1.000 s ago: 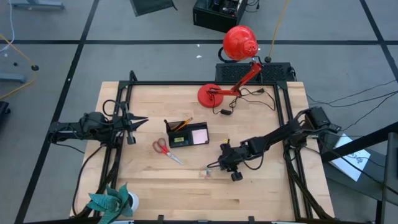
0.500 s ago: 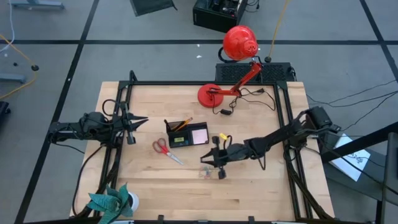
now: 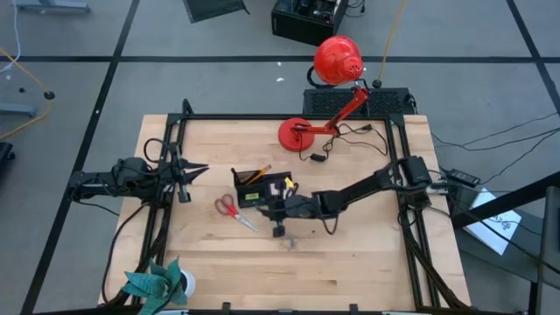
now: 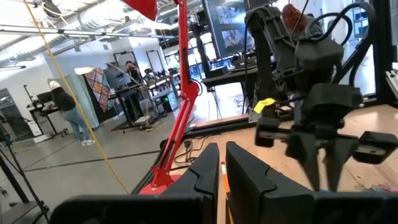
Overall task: Pick and place office supplies into organizer
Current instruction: Put the blue binder clip into the mesh desk organizer
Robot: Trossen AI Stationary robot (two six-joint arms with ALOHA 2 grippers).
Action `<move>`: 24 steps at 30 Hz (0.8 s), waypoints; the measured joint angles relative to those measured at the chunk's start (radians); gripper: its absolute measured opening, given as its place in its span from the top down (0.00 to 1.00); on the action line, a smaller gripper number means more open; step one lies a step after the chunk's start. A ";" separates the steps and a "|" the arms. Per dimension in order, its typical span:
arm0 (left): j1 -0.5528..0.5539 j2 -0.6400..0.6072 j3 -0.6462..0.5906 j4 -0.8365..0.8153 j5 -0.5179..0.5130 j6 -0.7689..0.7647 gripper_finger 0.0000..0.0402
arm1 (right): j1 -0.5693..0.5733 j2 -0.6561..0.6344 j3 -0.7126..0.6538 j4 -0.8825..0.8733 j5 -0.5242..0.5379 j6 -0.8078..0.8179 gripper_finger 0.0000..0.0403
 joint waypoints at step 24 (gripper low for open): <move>0.000 0.000 0.000 -0.004 0.001 -0.003 0.91 | -0.100 0.144 0.071 -0.024 0.007 0.029 0.84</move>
